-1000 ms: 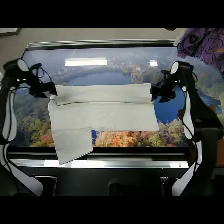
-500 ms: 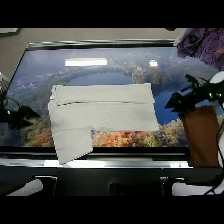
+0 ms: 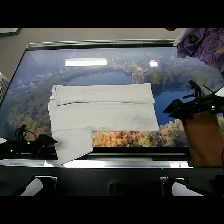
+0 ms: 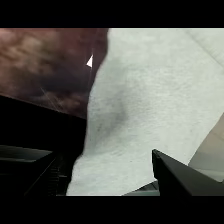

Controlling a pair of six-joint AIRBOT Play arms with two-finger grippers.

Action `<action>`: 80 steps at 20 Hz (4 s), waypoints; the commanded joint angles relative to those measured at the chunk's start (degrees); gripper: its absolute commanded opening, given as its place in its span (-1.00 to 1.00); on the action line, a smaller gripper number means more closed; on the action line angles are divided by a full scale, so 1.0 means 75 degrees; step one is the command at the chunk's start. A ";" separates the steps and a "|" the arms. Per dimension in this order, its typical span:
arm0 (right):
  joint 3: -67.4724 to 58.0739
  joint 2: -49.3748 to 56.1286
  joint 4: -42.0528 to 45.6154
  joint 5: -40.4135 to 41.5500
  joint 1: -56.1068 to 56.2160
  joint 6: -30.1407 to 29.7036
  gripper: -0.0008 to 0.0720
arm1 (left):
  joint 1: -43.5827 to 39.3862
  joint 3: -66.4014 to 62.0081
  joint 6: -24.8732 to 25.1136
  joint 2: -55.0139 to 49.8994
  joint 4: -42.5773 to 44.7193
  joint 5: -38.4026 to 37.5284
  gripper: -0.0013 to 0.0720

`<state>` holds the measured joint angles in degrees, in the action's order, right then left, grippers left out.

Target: Fold the clothes and pants, and hang the long-sleeved shirts on hangers.

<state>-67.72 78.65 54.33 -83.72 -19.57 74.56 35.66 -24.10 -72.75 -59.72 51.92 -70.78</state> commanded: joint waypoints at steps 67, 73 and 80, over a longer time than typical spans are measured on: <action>0.0347 -0.0035 0.1037 0.2512 0.1396 0.1827 -0.90 | -0.2270 -0.4526 -0.1550 -0.2014 -0.1588 0.0356 -0.92; -0.0326 0.0854 0.1445 0.3809 0.1492 0.2267 -0.89 | -0.2355 -0.6851 -0.1614 -0.4202 -0.1795 0.0592 -0.92; -0.0659 0.1862 0.0863 0.4811 0.1492 0.2229 -0.89 | -0.2658 -0.8448 -0.1696 -0.6143 -0.1818 0.0635 -0.92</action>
<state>-71.96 89.91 62.41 -51.48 -8.43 91.18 16.53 -82.94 -84.99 -100.14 38.48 -66.15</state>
